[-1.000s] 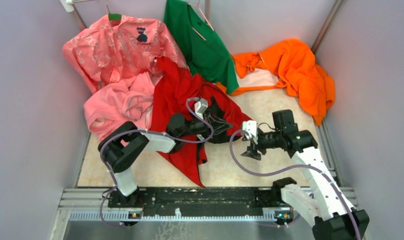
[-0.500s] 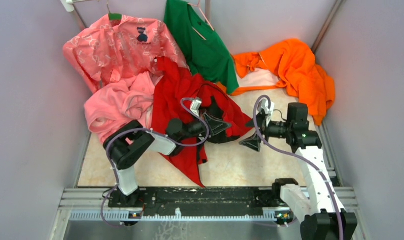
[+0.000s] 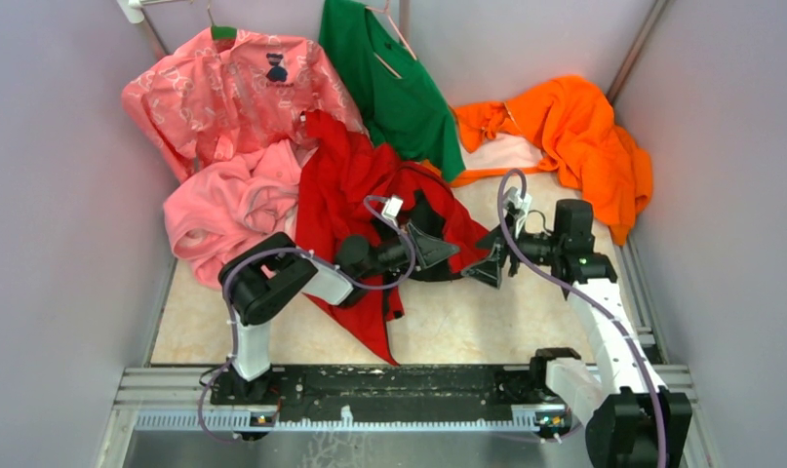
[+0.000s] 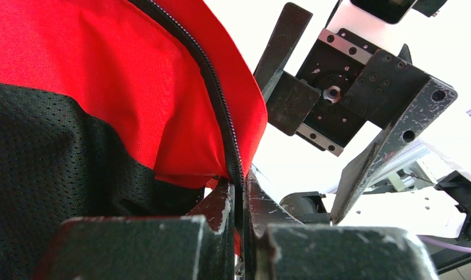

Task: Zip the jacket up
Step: Adjust the zipper on the jacket.

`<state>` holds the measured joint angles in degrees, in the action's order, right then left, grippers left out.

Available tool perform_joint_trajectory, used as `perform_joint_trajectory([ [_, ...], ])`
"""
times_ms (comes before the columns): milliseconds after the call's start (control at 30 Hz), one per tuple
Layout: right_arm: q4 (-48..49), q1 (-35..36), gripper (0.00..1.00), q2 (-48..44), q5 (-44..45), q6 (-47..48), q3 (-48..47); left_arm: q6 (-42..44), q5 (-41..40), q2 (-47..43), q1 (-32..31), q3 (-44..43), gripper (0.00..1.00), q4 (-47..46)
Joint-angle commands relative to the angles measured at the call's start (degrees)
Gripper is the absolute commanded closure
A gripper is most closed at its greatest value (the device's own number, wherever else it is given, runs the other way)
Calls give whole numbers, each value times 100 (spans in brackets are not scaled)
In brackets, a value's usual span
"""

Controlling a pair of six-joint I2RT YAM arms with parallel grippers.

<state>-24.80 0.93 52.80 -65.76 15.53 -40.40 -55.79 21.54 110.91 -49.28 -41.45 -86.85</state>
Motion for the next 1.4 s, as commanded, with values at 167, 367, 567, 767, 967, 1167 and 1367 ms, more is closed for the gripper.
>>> perform_joint_trajectory([
  [167, 570, -36, 10, 148, 354, -369, 102, -215, -145, 222, -82, -369, 100, -1584],
  [367, 621, -31, 11, 355, 579, -413, 100, -106, -34, 231, -125, -483, 100, -1587],
  [567, 779, 72, 17, 558, 196, -561, 119, -56, 50, 323, -161, -648, 100, -1584],
  [767, 906, 100, 38, 650, -236, -697, 120, -20, 155, 388, -155, -727, 100, -1584],
  [967, 913, 109, 61, 711, -412, -718, 105, -32, 227, 422, -152, -797, 100, -1586],
  [1167, 883, 109, 80, 777, -478, -697, 79, -46, 328, 432, -152, -855, 100, -1588],
  [1367, 556, 108, 100, 705, -281, -368, -50, -20, 272, 279, -45, -602, 77, -1584],
])
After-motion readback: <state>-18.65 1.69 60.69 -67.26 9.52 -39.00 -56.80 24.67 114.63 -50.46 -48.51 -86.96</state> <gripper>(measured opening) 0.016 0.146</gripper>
